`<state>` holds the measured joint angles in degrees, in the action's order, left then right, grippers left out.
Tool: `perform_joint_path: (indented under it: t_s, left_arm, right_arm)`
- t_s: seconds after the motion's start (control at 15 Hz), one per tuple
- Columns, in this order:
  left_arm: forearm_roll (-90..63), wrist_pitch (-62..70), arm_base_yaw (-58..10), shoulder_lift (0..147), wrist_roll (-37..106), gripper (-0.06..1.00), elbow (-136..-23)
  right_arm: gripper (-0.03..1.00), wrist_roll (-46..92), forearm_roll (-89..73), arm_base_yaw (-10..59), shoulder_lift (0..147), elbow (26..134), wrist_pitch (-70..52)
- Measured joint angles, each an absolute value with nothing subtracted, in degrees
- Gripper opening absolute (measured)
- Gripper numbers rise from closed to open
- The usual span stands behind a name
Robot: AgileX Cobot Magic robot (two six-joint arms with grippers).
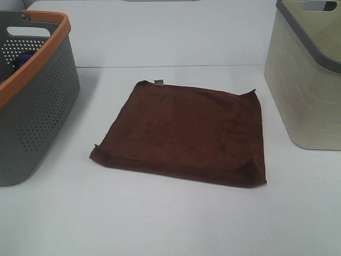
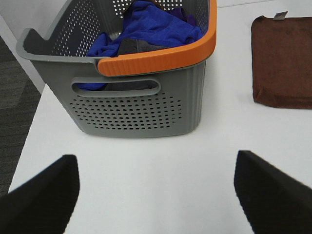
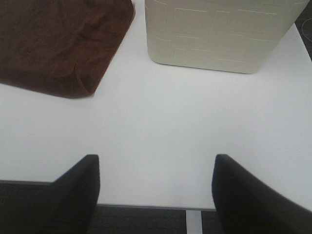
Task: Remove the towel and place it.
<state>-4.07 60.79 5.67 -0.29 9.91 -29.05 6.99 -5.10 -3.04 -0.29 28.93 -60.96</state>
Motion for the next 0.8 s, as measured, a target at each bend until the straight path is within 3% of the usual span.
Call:
perform_joint_path:
  t_s: [0.8]
  left_arm:
    - [-2.69,60.22,5.67,-0.29,10.08,0.81,-29.05]
  right_arm:
    - [0.67,6.93,-5.1,-3.04,-0.29,28.93,-60.85]
